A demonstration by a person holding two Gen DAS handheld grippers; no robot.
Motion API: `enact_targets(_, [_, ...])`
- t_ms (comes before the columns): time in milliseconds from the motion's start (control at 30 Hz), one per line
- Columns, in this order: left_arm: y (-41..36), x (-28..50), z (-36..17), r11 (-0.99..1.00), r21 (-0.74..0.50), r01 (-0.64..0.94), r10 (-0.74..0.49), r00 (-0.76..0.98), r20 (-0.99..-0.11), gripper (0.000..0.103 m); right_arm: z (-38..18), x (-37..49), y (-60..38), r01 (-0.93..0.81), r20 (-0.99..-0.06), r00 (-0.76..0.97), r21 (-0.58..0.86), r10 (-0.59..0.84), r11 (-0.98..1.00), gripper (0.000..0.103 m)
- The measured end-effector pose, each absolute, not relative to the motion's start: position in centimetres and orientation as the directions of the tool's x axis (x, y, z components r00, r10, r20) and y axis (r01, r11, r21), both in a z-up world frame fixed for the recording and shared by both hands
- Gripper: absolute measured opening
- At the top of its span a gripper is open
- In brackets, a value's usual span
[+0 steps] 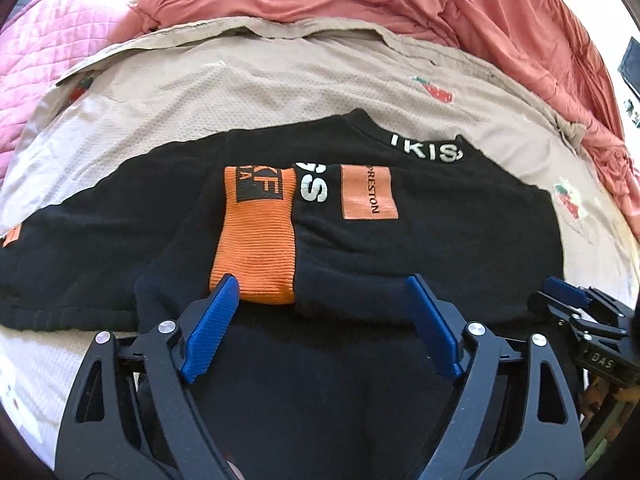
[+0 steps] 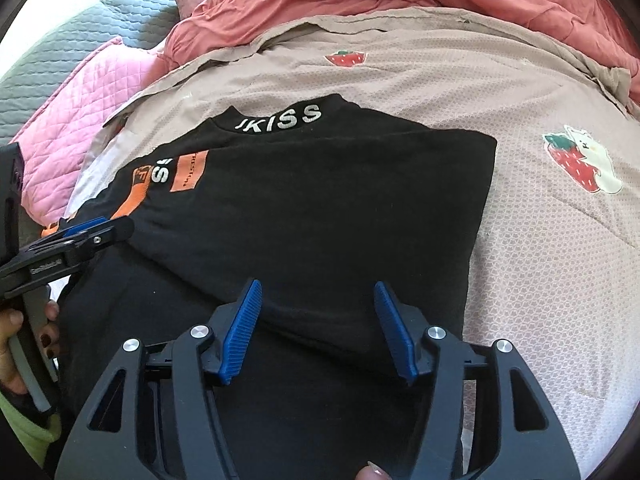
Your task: Fold small clothes
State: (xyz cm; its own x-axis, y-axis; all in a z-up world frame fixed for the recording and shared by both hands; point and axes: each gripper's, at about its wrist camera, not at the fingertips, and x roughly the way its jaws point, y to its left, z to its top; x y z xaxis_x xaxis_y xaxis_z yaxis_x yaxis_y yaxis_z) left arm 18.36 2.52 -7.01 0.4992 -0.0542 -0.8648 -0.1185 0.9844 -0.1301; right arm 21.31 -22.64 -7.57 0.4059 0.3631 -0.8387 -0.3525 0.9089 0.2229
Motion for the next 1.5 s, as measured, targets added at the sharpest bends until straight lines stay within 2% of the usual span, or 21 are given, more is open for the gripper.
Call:
enact_targets(33, [2.6, 18.2, -6.7, 0.984, -0.13, -0.119, -0.053, 0.502, -0.863, 0.085, -7.4, 21.2, -22.6, -0.356, -0.835, 0.411, 0.223, 0.366, 0.908, 0.058])
enact_targets(67, [2.6, 18.0, -6.4, 0.985, -0.125, -0.122, -0.047, 0.503, -0.863, 0.09, -7.2, 21.2, -22.6, -0.36, -0.832, 0.415, 0.222, 0.369, 0.906, 0.07])
enact_targets(133, [2.8, 17.6, -5.7, 0.985, -0.109, -0.134, -0.026, 0.509, -0.861, 0.094, -6.6, 20.7, -22.6, -0.369, -0.817, 0.441, 0.213, 0.372, 0.905, 0.081])
enact_targets(200, [3.1, 17.2, -5.2, 0.983, -0.115, -0.141, -0.027, 0.513, -0.858, 0.094, -6.0, 20.4, -22.4, -0.387, -0.804, 0.456, 0.209, 0.383, 0.898, 0.081])
enact_targets(300, [3.1, 16.8, -4.6, 0.985, -0.105, -0.139, -0.018, 0.519, -0.855, 0.094, -5.2, 19.9, -21.8, -0.414, -0.783, 0.496, 0.165, 0.374, 0.895, 0.09])
enact_targets(467, [3.4, 16.0, -3.6, 0.986, -0.094, -0.134, -0.008, 0.533, -0.846, 0.094, -4.2, 18.7, -20.9, -0.448, -0.749, 0.546, 0.118, 0.375, 0.886, 0.094])
enact_targets(967, [7.3, 13.1, -1.2, 0.978, -0.09, -0.186, 0.035, 0.58, -0.814, 0.094, -1.1, 14.7, -18.8, -0.447, -0.648, 0.654, 0.085, 0.391, 0.89, 0.096])
enact_targets(1200, [9.9, 12.1, -0.1, 0.971, -0.061, -0.232, 0.096, 0.609, -0.788, 0.094, 0.1, 12.6, -15.5, -0.471, -0.643, 0.662, 0.043, 0.385, 0.881, 0.096])
enact_targets(1500, [13.9, 11.2, 0.1, 0.944, -0.129, -0.304, 0.09, 0.612, -0.786, 0.094, 1.4, 10.6, -10.2, -0.536, -0.641, 0.639, 0.026, 0.426, 0.844, 0.096])
